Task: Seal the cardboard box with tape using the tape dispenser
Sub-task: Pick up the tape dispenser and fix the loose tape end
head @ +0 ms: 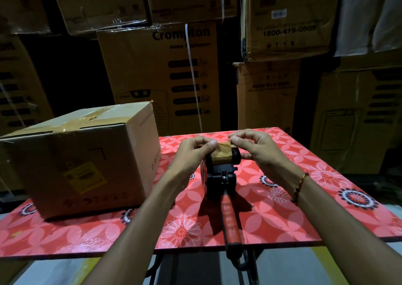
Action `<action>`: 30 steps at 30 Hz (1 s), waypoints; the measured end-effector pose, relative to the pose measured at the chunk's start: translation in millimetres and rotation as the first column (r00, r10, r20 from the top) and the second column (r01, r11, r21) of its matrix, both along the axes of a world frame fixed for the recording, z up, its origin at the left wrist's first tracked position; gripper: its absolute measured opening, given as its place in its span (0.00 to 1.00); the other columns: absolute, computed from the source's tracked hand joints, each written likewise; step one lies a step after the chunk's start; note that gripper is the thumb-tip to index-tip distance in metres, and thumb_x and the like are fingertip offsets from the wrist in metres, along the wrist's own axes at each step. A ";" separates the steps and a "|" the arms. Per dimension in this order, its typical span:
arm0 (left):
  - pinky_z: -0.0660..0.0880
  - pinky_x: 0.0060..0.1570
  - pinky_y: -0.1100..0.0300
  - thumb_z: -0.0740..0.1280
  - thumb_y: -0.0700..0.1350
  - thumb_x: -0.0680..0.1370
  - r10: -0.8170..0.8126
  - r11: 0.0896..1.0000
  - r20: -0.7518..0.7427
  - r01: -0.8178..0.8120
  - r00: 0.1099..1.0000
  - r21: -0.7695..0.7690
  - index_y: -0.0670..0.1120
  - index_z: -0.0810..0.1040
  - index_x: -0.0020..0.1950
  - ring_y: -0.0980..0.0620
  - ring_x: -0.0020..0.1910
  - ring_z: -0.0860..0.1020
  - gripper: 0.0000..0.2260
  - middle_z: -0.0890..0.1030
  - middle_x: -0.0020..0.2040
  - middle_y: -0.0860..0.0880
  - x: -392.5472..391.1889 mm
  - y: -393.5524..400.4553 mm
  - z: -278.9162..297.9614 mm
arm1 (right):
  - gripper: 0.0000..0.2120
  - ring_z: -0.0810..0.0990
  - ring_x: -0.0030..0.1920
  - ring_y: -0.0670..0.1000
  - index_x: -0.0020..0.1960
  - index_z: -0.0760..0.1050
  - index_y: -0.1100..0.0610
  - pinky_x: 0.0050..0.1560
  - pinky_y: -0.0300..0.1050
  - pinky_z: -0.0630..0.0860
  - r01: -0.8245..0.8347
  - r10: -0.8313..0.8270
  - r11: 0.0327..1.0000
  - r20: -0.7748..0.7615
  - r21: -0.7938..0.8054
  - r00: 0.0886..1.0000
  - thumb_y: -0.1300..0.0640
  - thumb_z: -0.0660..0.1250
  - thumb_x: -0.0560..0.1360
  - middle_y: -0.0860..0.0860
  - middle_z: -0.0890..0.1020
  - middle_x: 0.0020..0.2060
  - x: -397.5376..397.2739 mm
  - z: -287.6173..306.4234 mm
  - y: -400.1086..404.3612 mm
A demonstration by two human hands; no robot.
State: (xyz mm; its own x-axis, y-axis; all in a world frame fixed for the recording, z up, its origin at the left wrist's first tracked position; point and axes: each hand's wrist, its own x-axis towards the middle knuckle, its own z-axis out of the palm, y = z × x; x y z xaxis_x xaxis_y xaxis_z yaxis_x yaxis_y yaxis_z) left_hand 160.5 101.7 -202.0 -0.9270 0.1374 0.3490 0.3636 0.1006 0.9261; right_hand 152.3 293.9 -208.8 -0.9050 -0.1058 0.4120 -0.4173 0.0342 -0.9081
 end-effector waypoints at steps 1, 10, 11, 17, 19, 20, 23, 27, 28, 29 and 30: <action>0.77 0.47 0.60 0.70 0.43 0.79 0.010 1.000 -0.008 -0.010 1.000 -0.002 0.39 0.84 0.46 0.53 0.44 0.82 0.08 0.85 0.44 0.42 -0.5 0.3 -0.6 | 0.06 0.81 0.51 0.49 0.49 0.82 0.61 0.47 0.43 0.82 0.013 -0.013 1.000 -0.010 -0.004 1.000 0.58 0.70 0.79 0.60 0.80 0.59 0.2 -0.5 -0.7; 0.76 0.42 0.64 0.72 0.46 0.78 0.054 0.992 -0.097 -0.064 0.994 -0.111 0.43 0.84 0.45 0.56 0.41 0.79 0.07 0.82 0.42 0.48 4.8 5.9 3.8 | 0.05 0.83 0.49 0.52 0.44 0.81 0.59 0.49 0.54 0.82 0.041 -0.036 0.995 -0.061 0.088 0.997 0.58 0.73 0.77 0.56 0.79 0.56 2.8 1.4 -10.9; 0.77 0.44 0.61 0.72 0.47 0.77 0.058 0.990 -0.100 -0.070 0.993 -0.126 0.45 0.83 0.45 0.54 0.45 0.80 0.06 0.83 0.45 0.47 3.6 6.0 3.8 | 0.05 0.83 0.49 0.51 0.45 0.81 0.60 0.48 0.53 0.83 0.041 -0.036 0.995 -0.058 0.090 0.998 0.58 0.73 0.77 0.56 0.79 0.56 3.6 1.7 -11.8; 0.77 0.46 0.59 0.70 0.44 0.79 0.153 0.967 -0.176 -0.184 0.972 -0.177 0.45 0.83 0.45 0.51 0.51 0.81 0.06 0.83 0.51 0.47 3.0 13.3 3.2 | 0.07 0.81 0.48 0.51 0.44 0.78 0.61 0.37 0.40 0.79 0.108 -0.097 0.985 -0.082 0.134 0.992 0.58 0.71 0.78 0.55 0.76 0.54 5.7 2.8 -17.5; 0.75 0.47 0.63 0.68 0.45 0.80 0.177 0.957 -0.208 -0.217 0.962 -0.192 0.44 0.83 0.45 0.56 0.50 0.80 0.07 0.83 0.52 0.50 4.5 14.1 2.5 | 0.07 0.80 0.49 0.50 0.44 0.79 0.59 0.33 0.33 0.76 0.126 -0.112 0.980 -0.094 0.151 0.989 0.57 0.70 0.79 0.56 0.76 0.54 7.0 2.7 -19.7; 0.75 0.47 0.64 0.68 0.47 0.80 0.169 0.959 -0.203 -0.209 0.965 -0.194 0.44 0.83 0.46 0.57 0.50 0.80 0.08 0.82 0.52 0.50 3.6 13.1 1.9 | 0.07 0.79 0.49 0.50 0.43 0.79 0.59 0.32 0.32 0.75 0.130 -0.116 0.979 -0.099 0.157 0.988 0.57 0.70 0.79 0.56 0.76 0.54 8.0 2.9 -20.4; 0.79 0.51 0.59 0.73 0.50 0.77 0.079 0.966 -0.138 -0.110 0.987 -0.232 0.46 0.81 0.50 0.53 0.52 0.80 0.08 0.80 0.54 0.49 3.4 8.4 -0.7 | 0.08 0.78 0.47 0.48 0.40 0.78 0.55 0.32 0.31 0.75 0.127 -0.115 0.984 -0.093 0.128 0.989 0.57 0.70 0.79 0.55 0.76 0.52 8.9 2.0 -20.2; 0.78 0.46 0.66 0.72 0.44 0.78 0.020 0.973 -0.115 -0.046 0.993 -0.228 0.44 0.80 0.53 0.60 0.48 0.81 0.06 0.81 0.53 0.47 5.6 3.0 -3.7 | 0.08 0.79 0.47 0.49 0.40 0.79 0.53 0.34 0.32 0.75 0.125 -0.115 0.987 -0.097 0.100 0.989 0.58 0.71 0.79 0.54 0.77 0.52 10.3 0.1 -21.6; 0.77 0.43 0.70 0.71 0.42 0.78 0.005 0.979 -0.105 -0.026 0.995 -0.201 0.43 0.80 0.53 0.64 0.44 0.80 0.05 0.81 0.50 0.48 7.5 2.9 -3.5 | 0.07 0.79 0.48 0.49 0.41 0.80 0.53 0.35 0.33 0.75 0.128 -0.120 0.987 -0.094 0.094 0.988 0.58 0.70 0.79 0.54 0.78 0.52 9.5 -0.9 -21.6; 0.76 0.41 0.71 0.69 0.41 0.79 -0.010 0.985 -0.088 -0.006 0.996 -0.173 0.43 0.80 0.52 0.66 0.41 0.79 0.03 0.81 0.48 0.49 7.9 2.7 -3.7 | 0.06 0.80 0.49 0.50 0.43 0.81 0.53 0.37 0.35 0.76 0.141 -0.134 0.987 -0.087 0.082 0.987 0.58 0.70 0.79 0.55 0.79 0.53 9.2 -2.1 -21.4; 0.76 0.42 0.71 0.68 0.40 0.80 -0.021 0.990 -0.069 0.011 0.997 -0.143 0.44 0.80 0.50 0.66 0.40 0.79 0.01 0.81 0.46 0.50 7.8 1.5 -4.0 | 0.05 0.81 0.51 0.51 0.46 0.81 0.53 0.40 0.38 0.78 0.169 -0.164 0.984 -0.075 0.064 0.984 0.58 0.68 0.80 0.54 0.80 0.53 9.8 -3.8 -20.7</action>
State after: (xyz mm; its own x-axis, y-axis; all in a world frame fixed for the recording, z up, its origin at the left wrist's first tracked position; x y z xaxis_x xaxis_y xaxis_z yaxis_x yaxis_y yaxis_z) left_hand 168.3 103.2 -206.0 -0.8983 0.2051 0.3887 0.4295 0.2229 0.8751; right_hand 162.2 273.2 -212.6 -0.8821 0.0130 0.4709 -0.4621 0.1704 -0.8703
